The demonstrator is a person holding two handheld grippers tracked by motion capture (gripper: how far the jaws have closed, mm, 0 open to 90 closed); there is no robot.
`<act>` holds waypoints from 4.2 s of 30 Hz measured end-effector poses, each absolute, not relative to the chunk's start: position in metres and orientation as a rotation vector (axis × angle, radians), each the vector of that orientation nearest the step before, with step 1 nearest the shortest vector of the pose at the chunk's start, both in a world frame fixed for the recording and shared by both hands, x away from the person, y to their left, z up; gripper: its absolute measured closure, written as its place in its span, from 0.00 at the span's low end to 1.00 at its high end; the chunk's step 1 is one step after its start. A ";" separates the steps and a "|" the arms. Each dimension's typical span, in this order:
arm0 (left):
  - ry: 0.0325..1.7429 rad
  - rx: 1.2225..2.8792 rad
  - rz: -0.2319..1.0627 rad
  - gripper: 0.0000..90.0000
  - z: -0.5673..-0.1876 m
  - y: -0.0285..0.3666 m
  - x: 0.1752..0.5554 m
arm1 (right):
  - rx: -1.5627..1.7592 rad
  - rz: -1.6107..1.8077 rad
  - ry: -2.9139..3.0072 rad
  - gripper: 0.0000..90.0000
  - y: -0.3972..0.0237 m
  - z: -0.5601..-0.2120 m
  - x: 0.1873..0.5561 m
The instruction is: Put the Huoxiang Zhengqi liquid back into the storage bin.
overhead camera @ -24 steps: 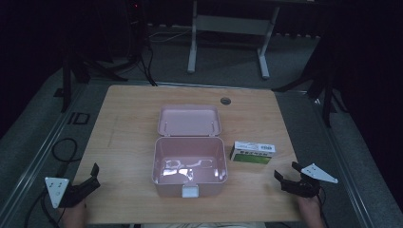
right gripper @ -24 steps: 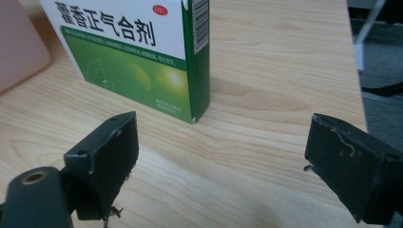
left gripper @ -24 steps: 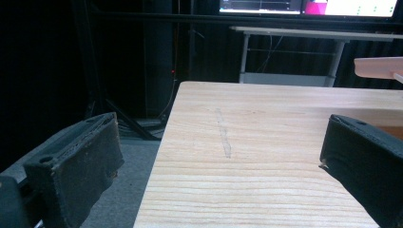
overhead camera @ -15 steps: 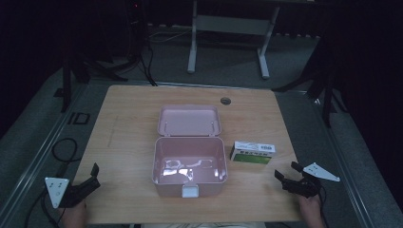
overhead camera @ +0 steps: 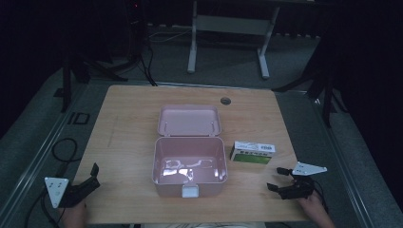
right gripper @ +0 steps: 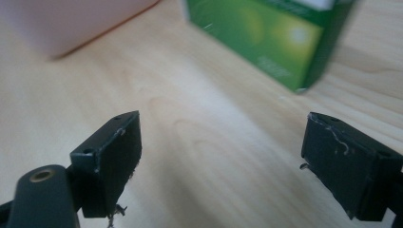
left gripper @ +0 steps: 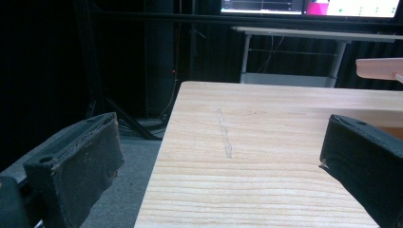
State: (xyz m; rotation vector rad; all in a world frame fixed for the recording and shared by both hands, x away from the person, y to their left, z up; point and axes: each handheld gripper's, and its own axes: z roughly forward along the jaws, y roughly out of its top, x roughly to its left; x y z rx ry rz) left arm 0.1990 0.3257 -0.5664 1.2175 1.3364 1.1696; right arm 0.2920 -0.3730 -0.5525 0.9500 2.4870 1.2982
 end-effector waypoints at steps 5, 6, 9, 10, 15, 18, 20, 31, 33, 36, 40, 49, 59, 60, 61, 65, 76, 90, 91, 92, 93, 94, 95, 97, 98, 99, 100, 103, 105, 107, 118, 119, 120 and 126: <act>1.336 1.216 1.170 0.00 -0.566 0.326 0.199 | 0.809 1.216 2.638 0.14 -0.362 -0.546 0.296; 1.335 1.216 1.169 0.00 -0.566 0.326 0.199 | 0.777 1.187 2.679 0.14 -0.358 -0.545 0.297; 1.334 1.216 1.168 0.00 -0.567 0.326 0.199 | 0.704 1.105 2.764 0.15 -0.348 -0.543 0.298; 1.333 1.216 1.169 0.00 -0.567 0.326 0.199 | 0.684 1.071 2.782 0.15 -0.345 -0.542 0.298; 1.332 1.216 1.168 0.00 -0.567 0.326 0.199 | 0.628 0.965 2.874 0.15 -0.335 -0.538 0.301; 1.332 1.215 1.168 0.00 -0.567 0.326 0.199 | 0.600 0.892 2.914 0.15 -0.330 -0.535 0.302; 1.333 1.216 1.168 0.00 -0.567 0.326 0.199 | 0.572 0.841 2.929 0.15 -0.328 -0.533 0.303; 1.332 1.221 1.170 0.00 -0.566 0.326 0.199 | 0.478 0.621 3.018 0.15 -0.316 -0.523 0.307; 1.332 1.219 1.168 0.00 -0.566 0.326 0.199 | 0.467 0.575 3.033 0.17 -0.314 -0.521 0.308; 1.332 1.222 1.169 0.00 -0.566 0.325 0.199 | 0.456 0.521 3.054 0.18 -0.311 -0.520 0.308; 1.332 1.221 1.170 0.00 -0.566 0.325 0.199 | 0.424 0.380 3.095 0.18 -0.304 -0.515 0.307; 1.331 1.223 1.170 0.00 -0.566 0.325 0.199 | 0.367 0.245 3.140 0.17 -0.288 -0.505 0.307; 1.330 1.223 1.169 0.00 -0.566 0.325 0.199 | 0.317 0.139 3.128 0.16 -0.276 -0.492 0.314; 1.329 1.222 1.169 0.00 -0.566 0.325 0.199 | 0.310 0.134 3.134 0.16 -0.275 -0.490 0.315; 1.329 1.223 1.169 0.00 -0.566 0.326 0.199 | 0.296 0.103 3.157 0.16 -0.271 -0.488 0.316; 1.329 1.224 1.168 0.00 -0.566 0.325 0.199 | 0.264 0.051 3.181 0.16 -0.261 -0.486 0.317; 1.331 1.222 1.164 0.00 -0.566 0.326 0.199 | 0.108 -0.007 3.209 0.14 -0.240 -0.488 0.312; 1.328 1.224 1.165 0.00 -0.566 0.326 0.199 | 0.050 0.000 3.191 0.15 -0.214 -0.469 0.318; 1.328 1.224 1.164 0.00 -0.566 0.326 0.199 | 0.048 0.004 3.192 0.15 -0.213 -0.468 0.318; 1.328 1.224 1.164 0.00 -0.566 0.326 0.199 | 0.039 0.011 3.192 0.15 -0.211 -0.466 0.318; 1.329 1.224 1.163 0.00 -0.566 0.326 0.199 | 0.030 0.009 3.190 0.15 -0.210 -0.464 0.318; 1.329 1.223 1.164 0.00 -0.566 0.326 0.199 | 0.027 0.008 3.181 0.16 -0.208 -0.462 0.319; 1.329 1.221 1.165 0.00 -0.566 0.326 0.199 | 0.023 0.001 3.175 0.16 -0.207 -0.461 0.319; 1.330 1.221 1.164 0.00 -0.566 0.326 0.199 | -0.002 0.009 3.191 0.16 -0.206 -0.457 0.320; 1.330 1.221 1.164 0.00 -0.566 0.326 0.199 | 0.001 0.015 3.190 0.16 -0.206 -0.455 0.320; 1.330 1.221 1.164 0.00 -0.566 0.326 0.199 | -0.004 0.014 3.184 0.16 -0.206 -0.452 0.320; 1.330 1.221 1.163 0.00 -0.566 0.326 0.199 | -0.005 0.006 3.177 0.16 -0.205 -0.450 0.320; 1.330 1.223 1.163 0.00 -0.566 0.326 0.199 | -0.009 -0.005 3.158 0.16 -0.205 -0.442 0.322; 1.330 1.223 1.164 0.00 -0.566 0.326 0.199 | 0.002 0.003 3.150 0.16 -0.205 -0.435 0.325; 1.330 1.222 1.163 0.00 -0.566 0.326 0.199 | 0.011 0.013 3.139 0.16 -0.205 -0.430 0.328; 1.329 1.223 1.161 0.00 -0.566 0.326 0.199 | 0.025 0.051 3.099 0.16 -0.207 -0.412 0.344; 1.329 1.223 1.161 0.00 -0.566 0.326 0.199 | 0.025 0.051 3.099 0.16 -0.207 -0.412 0.344; 1.329 1.224 1.161 0.00 -0.566 0.326 0.199 | 0.038 0.067 3.092 0.16 -0.208 -0.409 0.348; 1.329 1.225 1.161 0.00 -0.566 0.326 0.199 | 0.079 0.091 3.072 0.15 -0.210 -0.403 0.360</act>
